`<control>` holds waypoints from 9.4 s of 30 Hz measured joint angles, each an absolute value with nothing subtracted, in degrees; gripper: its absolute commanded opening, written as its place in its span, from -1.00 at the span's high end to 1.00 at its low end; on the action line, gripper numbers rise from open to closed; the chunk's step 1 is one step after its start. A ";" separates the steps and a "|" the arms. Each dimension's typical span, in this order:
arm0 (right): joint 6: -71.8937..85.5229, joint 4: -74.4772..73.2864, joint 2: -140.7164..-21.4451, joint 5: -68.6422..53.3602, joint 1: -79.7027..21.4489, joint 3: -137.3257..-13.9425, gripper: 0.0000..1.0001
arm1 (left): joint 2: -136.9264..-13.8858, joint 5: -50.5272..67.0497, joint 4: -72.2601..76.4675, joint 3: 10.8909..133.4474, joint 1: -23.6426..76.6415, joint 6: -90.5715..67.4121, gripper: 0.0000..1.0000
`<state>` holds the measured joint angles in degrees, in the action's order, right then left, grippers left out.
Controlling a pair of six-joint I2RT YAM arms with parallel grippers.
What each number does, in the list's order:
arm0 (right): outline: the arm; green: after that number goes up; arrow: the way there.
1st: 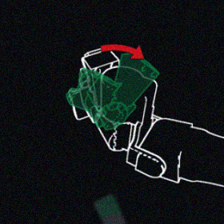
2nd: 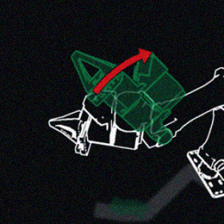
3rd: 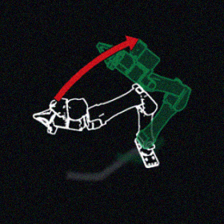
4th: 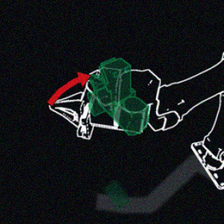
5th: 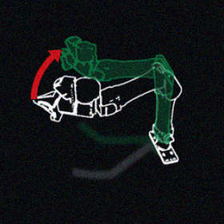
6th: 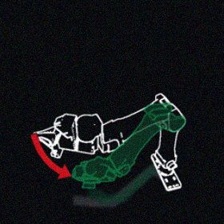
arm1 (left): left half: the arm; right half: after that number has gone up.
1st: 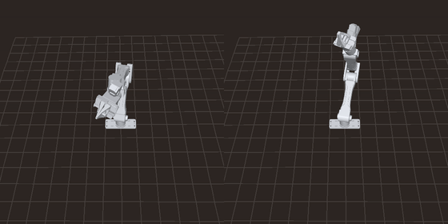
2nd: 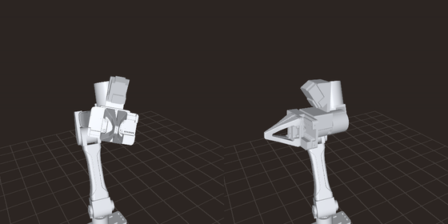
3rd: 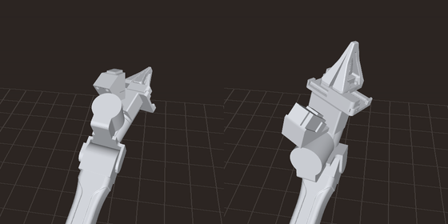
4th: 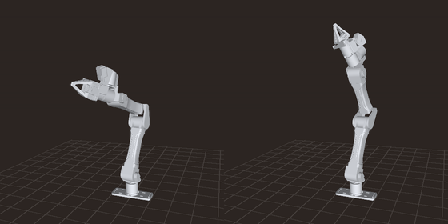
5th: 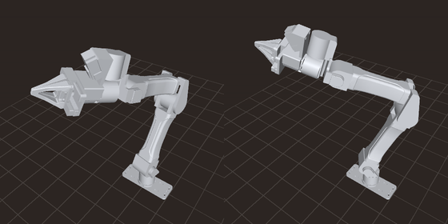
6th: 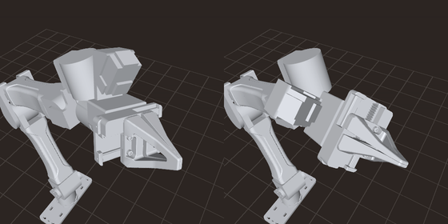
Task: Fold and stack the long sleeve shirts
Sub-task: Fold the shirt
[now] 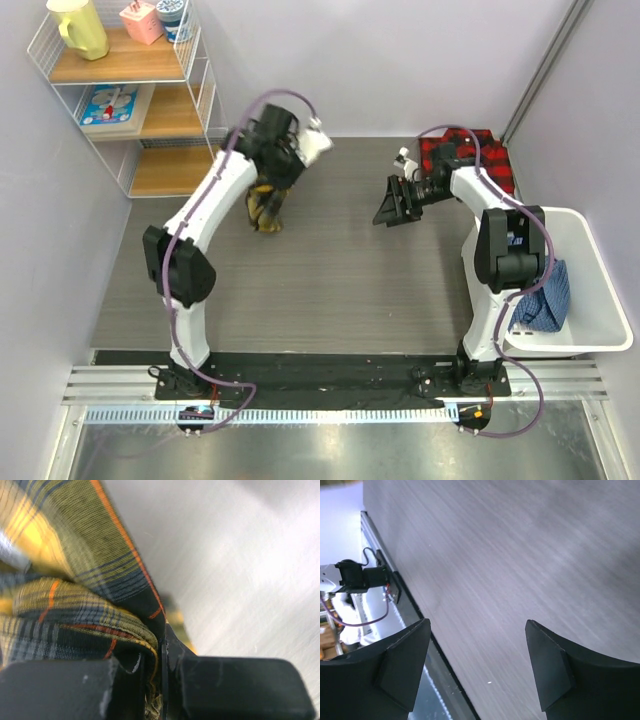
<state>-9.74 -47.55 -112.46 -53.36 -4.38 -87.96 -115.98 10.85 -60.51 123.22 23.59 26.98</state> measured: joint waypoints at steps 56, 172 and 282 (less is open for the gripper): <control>-6.20 -37.15 -131.04 -45.45 -13.61 -106.04 -0.22 | -110.48 38.81 -51.99 81.12 48.10 17.85 0.04; -23.38 -60.53 -123.24 -42.41 -7.66 -100.55 0.98 | -101.62 41.15 -37.19 69.38 13.63 -0.71 1.00; -3.25 -49.12 -134.23 -55.46 -27.14 -109.89 0.98 | -98.24 32.03 -28.01 62.33 31.92 40.93 0.75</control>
<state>-3.25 -49.12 -134.23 -55.46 -27.14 -109.89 -98.24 32.03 -28.01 62.33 31.92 40.93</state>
